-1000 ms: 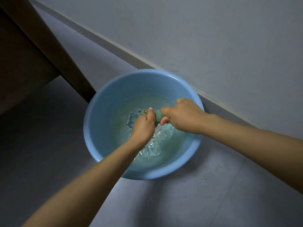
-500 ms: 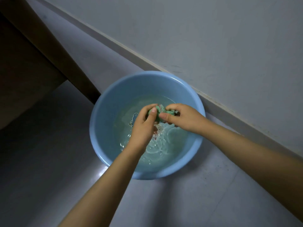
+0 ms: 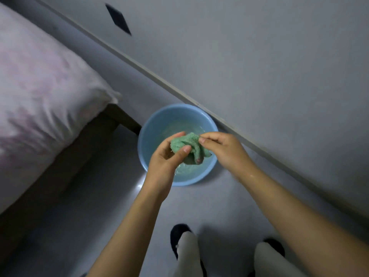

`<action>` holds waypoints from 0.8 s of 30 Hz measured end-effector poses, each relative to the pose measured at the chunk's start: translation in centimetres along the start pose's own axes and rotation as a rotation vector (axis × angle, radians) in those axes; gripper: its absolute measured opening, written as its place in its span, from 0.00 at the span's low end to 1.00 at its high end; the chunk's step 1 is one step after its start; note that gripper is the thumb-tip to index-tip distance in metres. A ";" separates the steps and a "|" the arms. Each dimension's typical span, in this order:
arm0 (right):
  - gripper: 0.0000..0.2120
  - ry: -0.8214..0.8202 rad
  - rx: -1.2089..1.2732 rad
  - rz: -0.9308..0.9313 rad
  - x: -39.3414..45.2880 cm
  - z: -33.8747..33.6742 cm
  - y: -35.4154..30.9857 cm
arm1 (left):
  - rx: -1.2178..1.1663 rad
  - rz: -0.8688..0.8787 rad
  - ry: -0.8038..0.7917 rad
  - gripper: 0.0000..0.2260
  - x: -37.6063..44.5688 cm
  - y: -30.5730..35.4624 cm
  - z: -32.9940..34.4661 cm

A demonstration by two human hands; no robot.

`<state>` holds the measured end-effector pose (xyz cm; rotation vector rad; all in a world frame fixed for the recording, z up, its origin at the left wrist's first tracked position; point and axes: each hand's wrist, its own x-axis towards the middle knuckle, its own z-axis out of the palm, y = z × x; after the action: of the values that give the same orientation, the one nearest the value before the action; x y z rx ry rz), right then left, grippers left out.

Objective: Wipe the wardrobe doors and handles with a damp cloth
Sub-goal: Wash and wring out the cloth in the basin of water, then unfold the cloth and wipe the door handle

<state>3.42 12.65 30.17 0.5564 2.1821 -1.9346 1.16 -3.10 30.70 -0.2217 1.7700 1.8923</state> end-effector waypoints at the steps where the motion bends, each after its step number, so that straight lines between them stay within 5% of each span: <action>1: 0.09 0.029 0.007 -0.011 -1.4 -0.7 -2.8 | 0.027 -0.008 -0.033 0.19 -1.6 2.9 0.8; 7: 0.05 0.060 0.114 0.014 -12.4 -6.3 -19.5 | 0.171 0.029 -0.146 0.23 -12.9 19.9 6.9; 13: 0.09 0.273 0.057 -0.052 -23.7 -13.3 -32.4 | 0.379 0.153 -0.377 0.16 -22.6 32.7 12.2; 24: 0.10 0.880 -0.188 -0.104 -42.1 -19.4 -37.9 | 0.722 0.457 -1.051 0.06 -31.0 39.0 23.7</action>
<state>29.61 21.62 83.31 1.5026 2.8742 -1.6645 14.02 11.54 82.28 1.2735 1.5963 1.0689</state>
